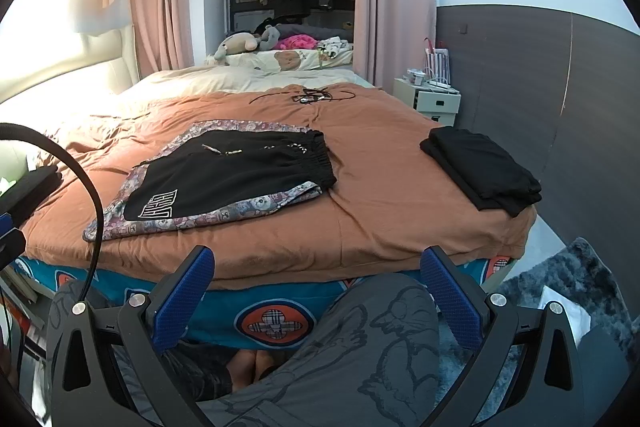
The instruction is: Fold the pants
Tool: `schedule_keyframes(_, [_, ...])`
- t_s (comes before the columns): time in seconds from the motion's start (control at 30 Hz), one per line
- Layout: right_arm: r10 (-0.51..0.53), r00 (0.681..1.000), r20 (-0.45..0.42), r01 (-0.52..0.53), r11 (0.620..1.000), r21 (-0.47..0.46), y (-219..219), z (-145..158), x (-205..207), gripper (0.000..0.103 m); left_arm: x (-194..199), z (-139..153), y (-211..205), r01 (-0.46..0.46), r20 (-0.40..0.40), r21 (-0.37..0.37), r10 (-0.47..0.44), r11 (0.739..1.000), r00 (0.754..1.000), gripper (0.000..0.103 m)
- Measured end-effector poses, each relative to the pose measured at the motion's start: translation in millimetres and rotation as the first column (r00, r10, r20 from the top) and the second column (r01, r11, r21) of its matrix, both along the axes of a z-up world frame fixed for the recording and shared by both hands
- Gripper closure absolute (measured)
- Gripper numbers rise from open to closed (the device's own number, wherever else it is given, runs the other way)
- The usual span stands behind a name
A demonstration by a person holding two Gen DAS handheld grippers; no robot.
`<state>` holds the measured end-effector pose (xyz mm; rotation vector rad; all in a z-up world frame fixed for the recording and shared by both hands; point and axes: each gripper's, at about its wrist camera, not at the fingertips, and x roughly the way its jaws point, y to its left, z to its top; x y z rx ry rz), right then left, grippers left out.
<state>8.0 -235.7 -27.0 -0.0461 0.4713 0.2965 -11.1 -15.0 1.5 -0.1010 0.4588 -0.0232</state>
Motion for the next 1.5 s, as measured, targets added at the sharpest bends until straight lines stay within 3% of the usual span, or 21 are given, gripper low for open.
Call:
schedule_keyframes(0.4, [-0.011,1.0,-0.002,0.011,1.0,0.0,3.5,-1.1,7.5,0.0,8.5,-1.1,3.3,-0.005,-0.022,-0.011,0.005,1.0,1.0,0.0])
schedule_keyframes(1.03, [-0.034,0.995,-0.098,0.035,0.999,0.004,19.6,0.8,88.4,0.0,73.8,-9.5,39.4,-0.069,-0.132,-0.08,0.058,0.994,0.99,0.0])
schedule_keyframes(1.5, [-0.017,0.979,-0.201,0.021,1.0,0.018,30.7,-12.0,152.7,0.0,128.5,-44.2,79.7,-0.172,-0.295,-0.146,0.123,0.974,0.948,0.0])
